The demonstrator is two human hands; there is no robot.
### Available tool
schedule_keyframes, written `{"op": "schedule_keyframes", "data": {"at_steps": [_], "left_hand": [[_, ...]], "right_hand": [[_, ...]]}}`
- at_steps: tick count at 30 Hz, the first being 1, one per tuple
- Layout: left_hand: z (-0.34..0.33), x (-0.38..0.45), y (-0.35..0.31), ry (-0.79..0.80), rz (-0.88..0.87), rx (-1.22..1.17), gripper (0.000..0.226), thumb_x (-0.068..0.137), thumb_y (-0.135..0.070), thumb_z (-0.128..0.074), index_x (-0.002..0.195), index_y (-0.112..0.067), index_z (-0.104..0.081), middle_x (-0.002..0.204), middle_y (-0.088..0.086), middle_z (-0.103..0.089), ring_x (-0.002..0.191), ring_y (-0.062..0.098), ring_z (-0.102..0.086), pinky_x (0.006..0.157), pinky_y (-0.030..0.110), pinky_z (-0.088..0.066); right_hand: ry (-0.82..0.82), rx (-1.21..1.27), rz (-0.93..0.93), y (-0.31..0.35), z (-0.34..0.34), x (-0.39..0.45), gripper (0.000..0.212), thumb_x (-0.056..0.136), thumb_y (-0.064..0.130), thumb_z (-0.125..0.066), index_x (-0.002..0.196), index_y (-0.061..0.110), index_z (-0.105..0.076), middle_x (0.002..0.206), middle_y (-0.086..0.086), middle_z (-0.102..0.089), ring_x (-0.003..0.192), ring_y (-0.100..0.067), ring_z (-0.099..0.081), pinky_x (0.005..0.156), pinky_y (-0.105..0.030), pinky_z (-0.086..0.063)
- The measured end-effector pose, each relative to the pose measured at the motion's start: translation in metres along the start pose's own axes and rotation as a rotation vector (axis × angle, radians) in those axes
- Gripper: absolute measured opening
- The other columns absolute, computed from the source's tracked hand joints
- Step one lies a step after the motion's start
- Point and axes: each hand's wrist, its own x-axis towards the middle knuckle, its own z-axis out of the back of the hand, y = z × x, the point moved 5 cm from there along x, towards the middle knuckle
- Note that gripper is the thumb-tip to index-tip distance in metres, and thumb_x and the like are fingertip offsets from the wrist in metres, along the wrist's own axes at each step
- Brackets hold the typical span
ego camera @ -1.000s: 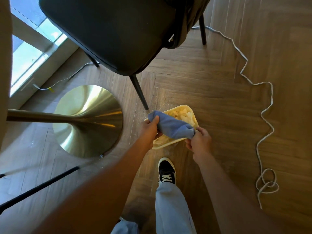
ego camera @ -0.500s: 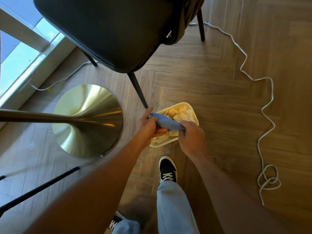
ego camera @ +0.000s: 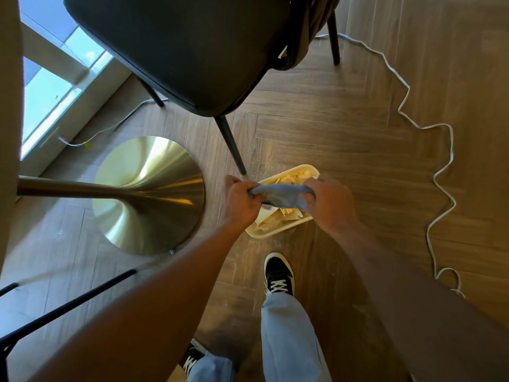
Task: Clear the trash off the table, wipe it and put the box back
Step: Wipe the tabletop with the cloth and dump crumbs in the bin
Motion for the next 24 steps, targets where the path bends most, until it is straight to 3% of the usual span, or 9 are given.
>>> {"op": "schedule_keyframes", "data": {"at_steps": [3,8,15,20,22,24], "left_hand": [[0.004,-0.003,-0.003,0.024,-0.081,0.103,0.020,0.087,-0.015,-0.065,0.105,-0.009,-0.071,0.122,0.011,-0.048,0.117,0.021,-0.041,0.091,0.020,-0.032],[0.019,-0.015,-0.011,0.001,-0.040,0.043,0.020,0.087,-0.006,-0.063,0.105,-0.008,-0.072,0.099,0.009,-0.069,0.089,0.013,-0.061,0.066,0.008,-0.036],[0.043,-0.030,-0.010,-0.024,0.053,-0.052,0.019,0.081,0.002,-0.063,0.097,-0.004,-0.072,0.091,0.012,-0.071,0.084,0.020,-0.066,0.066,0.017,-0.044],[0.060,-0.045,-0.019,-0.087,0.136,-0.105,0.017,0.081,0.000,-0.065,0.097,-0.005,-0.069,0.095,0.013,-0.068,0.092,0.025,-0.064,0.076,0.027,-0.049],[0.064,-0.051,-0.024,-0.094,0.190,-0.158,0.029,0.081,-0.002,-0.067,0.110,-0.005,-0.064,0.107,0.015,-0.065,0.102,0.028,-0.062,0.083,0.031,-0.048],[0.063,-0.060,-0.025,-0.038,0.321,-0.241,0.059,0.078,-0.008,-0.073,0.132,-0.010,-0.048,0.126,0.014,-0.056,0.116,0.029,-0.054,0.092,0.034,-0.045]], "right_hand": [[-0.027,0.021,0.010,0.001,0.012,0.002,0.020,0.090,0.013,-0.056,0.106,0.015,-0.068,0.096,-0.007,-0.063,0.087,-0.024,-0.057,0.072,-0.035,-0.047],[0.011,0.034,-0.002,0.010,0.018,-0.001,0.022,0.090,0.014,-0.055,0.107,0.016,-0.068,0.098,-0.005,-0.063,0.092,-0.022,-0.057,0.078,-0.039,-0.049],[0.076,0.085,0.020,0.025,0.036,-0.005,0.021,0.090,0.012,-0.055,0.107,0.014,-0.067,0.099,-0.007,-0.062,0.092,-0.024,-0.056,0.074,-0.033,-0.044],[0.085,0.156,-0.023,0.037,0.053,-0.018,0.019,0.089,0.011,-0.056,0.106,0.014,-0.065,0.102,-0.007,-0.060,0.092,-0.023,-0.056,0.074,-0.031,-0.044],[0.090,0.157,-0.035,0.045,0.061,-0.024,0.021,0.090,0.014,-0.057,0.109,0.016,-0.064,0.106,-0.005,-0.058,0.095,-0.020,-0.055,0.074,-0.026,-0.039],[0.085,0.149,-0.040,0.057,0.071,-0.030,0.023,0.090,0.017,-0.058,0.113,0.015,-0.063,0.109,-0.005,-0.059,0.099,-0.020,-0.055,0.077,-0.023,-0.035]]}}
